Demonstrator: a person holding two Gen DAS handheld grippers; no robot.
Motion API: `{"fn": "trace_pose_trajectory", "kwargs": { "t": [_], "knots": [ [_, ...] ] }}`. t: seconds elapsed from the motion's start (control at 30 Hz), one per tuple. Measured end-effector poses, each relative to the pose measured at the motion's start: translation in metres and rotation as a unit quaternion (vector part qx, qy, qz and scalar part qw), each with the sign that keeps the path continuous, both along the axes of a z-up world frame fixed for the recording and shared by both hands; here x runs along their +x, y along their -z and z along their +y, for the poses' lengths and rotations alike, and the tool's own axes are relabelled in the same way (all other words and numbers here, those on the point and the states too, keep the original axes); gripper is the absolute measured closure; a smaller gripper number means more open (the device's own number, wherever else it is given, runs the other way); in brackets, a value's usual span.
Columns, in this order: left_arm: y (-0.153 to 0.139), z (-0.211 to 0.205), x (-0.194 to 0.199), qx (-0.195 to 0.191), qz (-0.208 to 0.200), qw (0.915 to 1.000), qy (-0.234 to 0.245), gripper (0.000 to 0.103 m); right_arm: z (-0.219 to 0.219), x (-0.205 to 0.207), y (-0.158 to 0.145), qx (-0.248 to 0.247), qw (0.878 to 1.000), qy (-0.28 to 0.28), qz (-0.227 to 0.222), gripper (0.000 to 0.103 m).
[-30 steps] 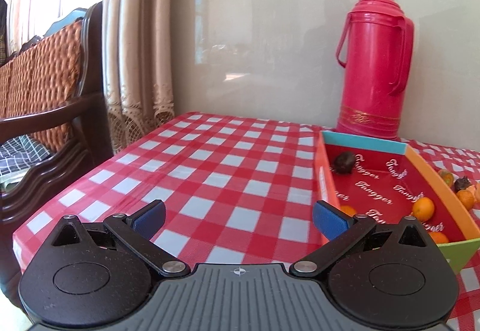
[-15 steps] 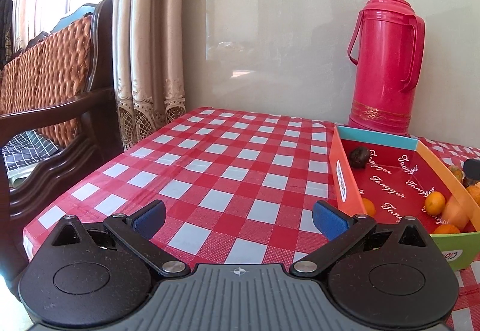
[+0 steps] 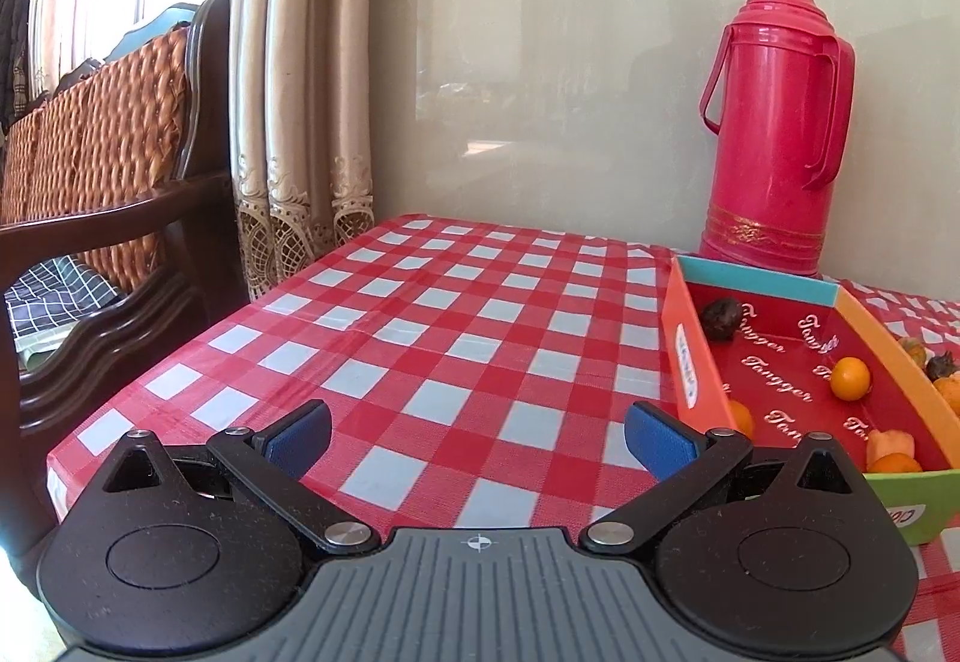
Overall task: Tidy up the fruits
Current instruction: 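Carry the carrot piece into the box and open the right tool, then reach the left tool to the tangerine and close on it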
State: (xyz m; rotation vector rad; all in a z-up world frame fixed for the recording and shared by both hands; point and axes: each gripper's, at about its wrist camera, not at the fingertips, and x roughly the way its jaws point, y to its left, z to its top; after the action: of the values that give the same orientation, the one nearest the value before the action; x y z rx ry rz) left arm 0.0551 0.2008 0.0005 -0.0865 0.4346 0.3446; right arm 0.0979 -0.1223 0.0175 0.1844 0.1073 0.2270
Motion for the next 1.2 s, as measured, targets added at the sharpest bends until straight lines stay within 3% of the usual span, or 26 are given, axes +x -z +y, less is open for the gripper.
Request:
{"fn": "trace_pose_trajectory", "kwargs": {
  "t": [0.17,0.2,0.3,0.63,0.87,1.07,1.17,1.2],
  "knots": [
    [-0.008,-0.021,0.004,-0.012,-0.018,0.9996,0.02,0.0,-0.028,0.003,0.002,0.014,0.999,0.03,0.022,0.081],
    [-0.01,-0.028,0.004,-0.01,-0.023,0.9993,0.026,0.0,-0.033,0.003,0.002,0.013,0.999,0.034,0.024,0.073],
    [-0.015,-0.053,0.008,-0.011,-0.036,0.9978,0.054,0.0,-0.05,-0.003,0.004,0.009,0.999,0.048,0.024,0.021],
    [-0.022,-0.166,0.03,0.016,-0.044,0.9846,0.168,0.0,-0.108,-0.013,0.009,-0.021,0.992,0.104,0.062,0.018],
    [-0.019,-0.244,0.054,0.026,-0.036,0.9737,0.224,0.0,-0.147,-0.019,0.016,-0.026,0.987,0.141,0.079,0.018],
    [-0.006,-0.296,0.081,0.041,-0.002,0.9682,0.247,0.0,-0.174,-0.019,0.021,-0.027,0.981,0.167,0.091,0.018],
    [0.003,-0.31,0.1,0.045,0.023,0.9696,0.239,0.001,-0.187,-0.018,0.024,-0.024,0.979,0.177,0.097,0.018],
    [0.005,-0.311,0.107,0.043,0.031,0.9703,0.236,0.008,-0.19,-0.018,0.025,-0.022,0.978,0.18,0.099,0.018]
  ]
}}
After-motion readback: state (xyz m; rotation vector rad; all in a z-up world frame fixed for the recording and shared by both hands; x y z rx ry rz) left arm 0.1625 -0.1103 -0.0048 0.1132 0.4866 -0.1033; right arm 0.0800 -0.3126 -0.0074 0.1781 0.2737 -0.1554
